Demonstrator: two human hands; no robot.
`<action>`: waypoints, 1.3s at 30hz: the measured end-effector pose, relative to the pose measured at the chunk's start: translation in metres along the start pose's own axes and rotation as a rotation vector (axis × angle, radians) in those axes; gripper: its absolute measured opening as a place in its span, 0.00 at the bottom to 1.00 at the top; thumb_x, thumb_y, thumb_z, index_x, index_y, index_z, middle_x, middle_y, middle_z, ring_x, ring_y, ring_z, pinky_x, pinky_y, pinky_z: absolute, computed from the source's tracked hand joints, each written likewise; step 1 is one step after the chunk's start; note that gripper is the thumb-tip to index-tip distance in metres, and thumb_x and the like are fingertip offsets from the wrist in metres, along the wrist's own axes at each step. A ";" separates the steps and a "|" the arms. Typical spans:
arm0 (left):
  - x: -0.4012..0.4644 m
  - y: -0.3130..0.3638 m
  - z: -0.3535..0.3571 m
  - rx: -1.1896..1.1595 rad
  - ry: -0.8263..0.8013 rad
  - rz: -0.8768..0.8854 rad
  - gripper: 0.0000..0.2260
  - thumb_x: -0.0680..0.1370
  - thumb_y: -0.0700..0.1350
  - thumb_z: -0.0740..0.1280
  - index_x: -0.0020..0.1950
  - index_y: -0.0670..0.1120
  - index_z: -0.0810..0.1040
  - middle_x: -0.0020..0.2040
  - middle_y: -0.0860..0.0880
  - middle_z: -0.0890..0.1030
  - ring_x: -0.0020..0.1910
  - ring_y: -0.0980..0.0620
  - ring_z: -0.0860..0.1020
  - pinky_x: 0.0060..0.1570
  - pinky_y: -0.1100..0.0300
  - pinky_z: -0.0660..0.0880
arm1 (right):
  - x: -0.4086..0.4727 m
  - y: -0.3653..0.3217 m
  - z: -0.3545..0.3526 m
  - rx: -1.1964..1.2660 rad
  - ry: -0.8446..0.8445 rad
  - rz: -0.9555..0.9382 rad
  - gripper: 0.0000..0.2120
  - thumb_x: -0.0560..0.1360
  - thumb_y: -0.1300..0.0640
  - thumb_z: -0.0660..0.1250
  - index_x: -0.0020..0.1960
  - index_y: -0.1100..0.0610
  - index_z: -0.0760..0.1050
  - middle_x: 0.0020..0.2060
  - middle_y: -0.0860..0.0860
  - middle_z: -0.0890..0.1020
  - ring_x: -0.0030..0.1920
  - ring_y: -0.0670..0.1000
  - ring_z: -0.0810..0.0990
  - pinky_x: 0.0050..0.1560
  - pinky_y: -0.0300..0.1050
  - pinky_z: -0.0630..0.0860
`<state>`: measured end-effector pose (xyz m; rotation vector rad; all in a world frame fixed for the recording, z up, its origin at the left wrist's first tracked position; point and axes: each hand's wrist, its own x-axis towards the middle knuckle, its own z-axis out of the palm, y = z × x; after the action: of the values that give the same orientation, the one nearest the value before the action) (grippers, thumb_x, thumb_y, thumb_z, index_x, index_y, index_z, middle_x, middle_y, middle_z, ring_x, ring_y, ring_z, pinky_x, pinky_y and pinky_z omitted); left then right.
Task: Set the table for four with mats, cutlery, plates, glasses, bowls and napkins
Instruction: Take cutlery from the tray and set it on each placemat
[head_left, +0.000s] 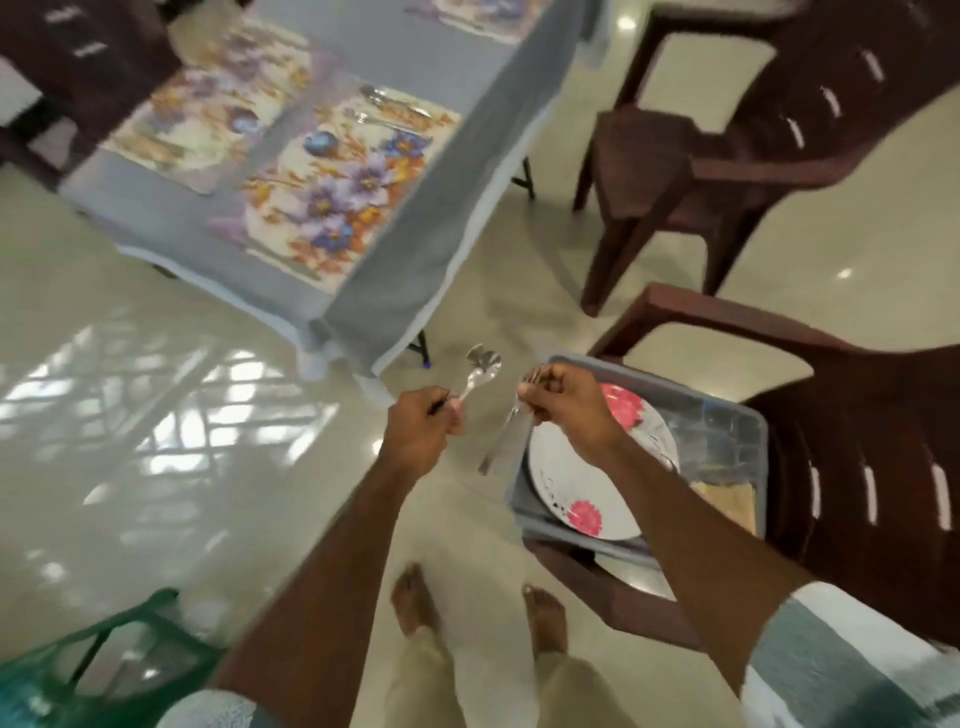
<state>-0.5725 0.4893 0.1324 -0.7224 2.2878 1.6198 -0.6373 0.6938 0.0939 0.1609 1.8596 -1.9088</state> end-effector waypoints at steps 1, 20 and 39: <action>-0.007 0.002 -0.024 -0.043 0.044 -0.018 0.08 0.81 0.41 0.66 0.47 0.38 0.81 0.43 0.42 0.86 0.43 0.46 0.86 0.37 0.57 0.77 | 0.002 -0.015 0.029 0.030 -0.063 0.014 0.05 0.75 0.68 0.72 0.48 0.66 0.76 0.33 0.56 0.80 0.31 0.49 0.79 0.31 0.39 0.75; -0.051 -0.095 -0.542 -0.443 0.363 -0.053 0.06 0.79 0.39 0.69 0.50 0.36 0.82 0.41 0.38 0.85 0.36 0.39 0.84 0.37 0.53 0.78 | 0.037 -0.122 0.631 -0.007 -0.463 0.038 0.09 0.74 0.66 0.74 0.49 0.65 0.75 0.38 0.65 0.81 0.33 0.56 0.82 0.38 0.48 0.82; 0.282 -0.089 -0.956 -0.261 0.354 -0.033 0.07 0.81 0.41 0.67 0.50 0.36 0.80 0.40 0.39 0.85 0.36 0.44 0.84 0.35 0.58 0.76 | 0.379 -0.215 0.999 -0.912 -0.417 -0.641 0.32 0.79 0.33 0.54 0.71 0.55 0.72 0.66 0.52 0.78 0.66 0.53 0.76 0.66 0.54 0.73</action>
<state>-0.6869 -0.4960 0.2658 -1.1868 2.2934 1.9289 -0.8241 -0.3729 0.2158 -1.1338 2.3989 -1.0591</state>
